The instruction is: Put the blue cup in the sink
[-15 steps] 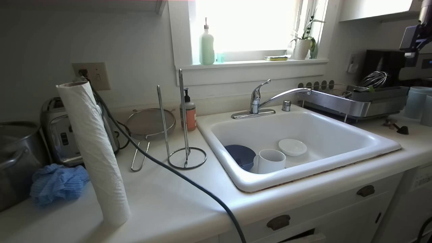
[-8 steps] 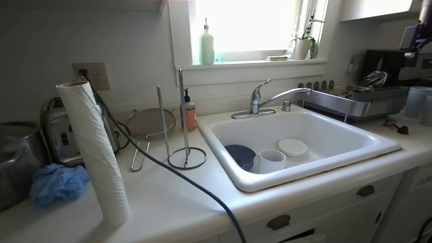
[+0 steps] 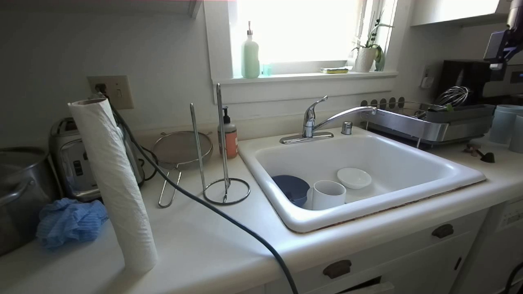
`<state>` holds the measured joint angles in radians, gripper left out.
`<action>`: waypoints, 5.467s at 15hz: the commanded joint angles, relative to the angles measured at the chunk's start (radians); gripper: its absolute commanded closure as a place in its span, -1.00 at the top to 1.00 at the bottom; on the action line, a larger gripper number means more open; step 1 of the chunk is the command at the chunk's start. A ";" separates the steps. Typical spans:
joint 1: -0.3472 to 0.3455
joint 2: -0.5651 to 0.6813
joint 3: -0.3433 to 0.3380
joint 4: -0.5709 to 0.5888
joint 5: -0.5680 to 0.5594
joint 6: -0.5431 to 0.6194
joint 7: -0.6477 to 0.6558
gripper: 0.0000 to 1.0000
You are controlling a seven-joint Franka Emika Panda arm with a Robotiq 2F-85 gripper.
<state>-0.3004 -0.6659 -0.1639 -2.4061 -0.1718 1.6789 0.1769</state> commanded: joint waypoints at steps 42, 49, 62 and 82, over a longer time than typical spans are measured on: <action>-0.222 0.777 -0.463 0.438 0.192 0.431 -0.762 1.00; -0.318 0.902 -0.407 0.495 0.349 0.509 -0.883 0.83; -0.449 0.925 -0.279 0.526 0.303 0.531 -0.910 -1.00; -0.173 0.201 -0.238 0.188 0.127 0.092 -1.136 -0.98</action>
<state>-0.5514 -0.2875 -0.4159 -2.0712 0.0081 1.7553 -0.9354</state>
